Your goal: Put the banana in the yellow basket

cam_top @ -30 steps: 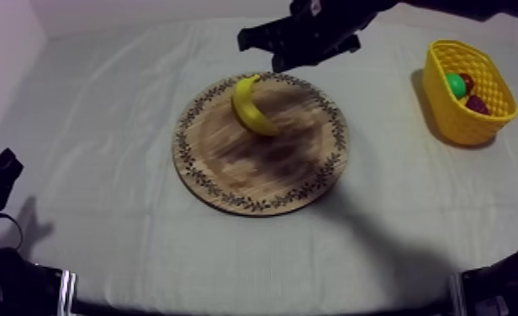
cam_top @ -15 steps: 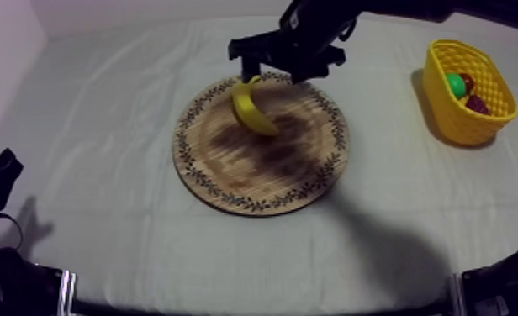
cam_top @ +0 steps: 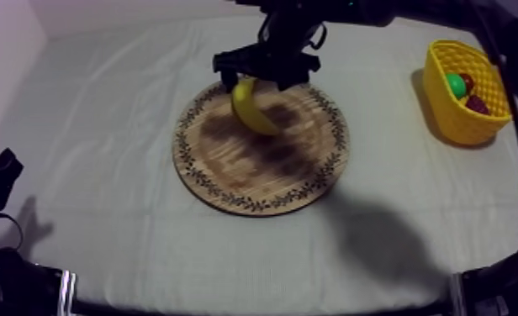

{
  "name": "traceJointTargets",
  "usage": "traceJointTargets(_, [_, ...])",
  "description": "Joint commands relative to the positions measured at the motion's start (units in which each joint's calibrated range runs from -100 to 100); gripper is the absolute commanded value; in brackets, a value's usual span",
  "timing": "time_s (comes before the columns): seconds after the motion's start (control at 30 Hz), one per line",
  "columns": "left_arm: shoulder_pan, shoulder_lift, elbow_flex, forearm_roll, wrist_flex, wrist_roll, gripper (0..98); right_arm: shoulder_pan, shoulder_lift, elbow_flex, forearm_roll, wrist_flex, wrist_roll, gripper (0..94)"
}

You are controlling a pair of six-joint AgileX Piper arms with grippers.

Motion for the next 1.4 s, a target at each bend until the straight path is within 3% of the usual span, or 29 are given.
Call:
traceJointTargets(0.0, [0.0, 0.0, 0.0, 0.03, 0.0, 0.0, 0.1, 0.0, 2.8, -2.0, -0.2, 1.1, 0.2, 91.7])
traceJointTargets(0.37, [0.0, 0.0, 0.0, 0.03, 0.0, 0.0, 0.1, 0.3, 11.9, -10.0, -1.2, 5.6, 2.0, 89.7])
traceJointTargets(0.47, [0.0, 0.0, 0.0, 0.03, 0.0, 0.0, 0.1, 0.3, 13.0, -10.6, -1.1, 5.9, 2.2, 84.3])
traceJointTargets(0.63, [0.0, 0.0, 0.0, 0.03, 0.0, 0.0, 0.1, 0.0, 14.1, -11.1, -0.7, 6.1, 2.8, 61.1])
traceJointTargets(0.8, [0.0, 0.0, 0.0, 0.03, 0.0, 0.0, 0.1, -0.3, 14.3, -11.0, -0.2, 6.0, 3.1, 26.5])
traceJointTargets(0.9, [0.0, 0.0, 0.0, 0.03, 0.0, 0.0, 0.1, -0.3, 13.6, -10.5, 0.0, 6.0, 3.2, 17.9])
traceJointTargets(1.1, [0.0, 0.0, 0.0, 0.03, 0.0, 0.0, 0.1, -0.2, 1.8, 0.1, -0.1, 3.6, 3.5, 15.5])
traceJointTargets(1.37, [0.0, 0.0, 0.0, 0.03, 0.0, 0.0, 0.1, 1.5, -19.0, 11.4, -0.1, 5.2, 4.2, 15.9])
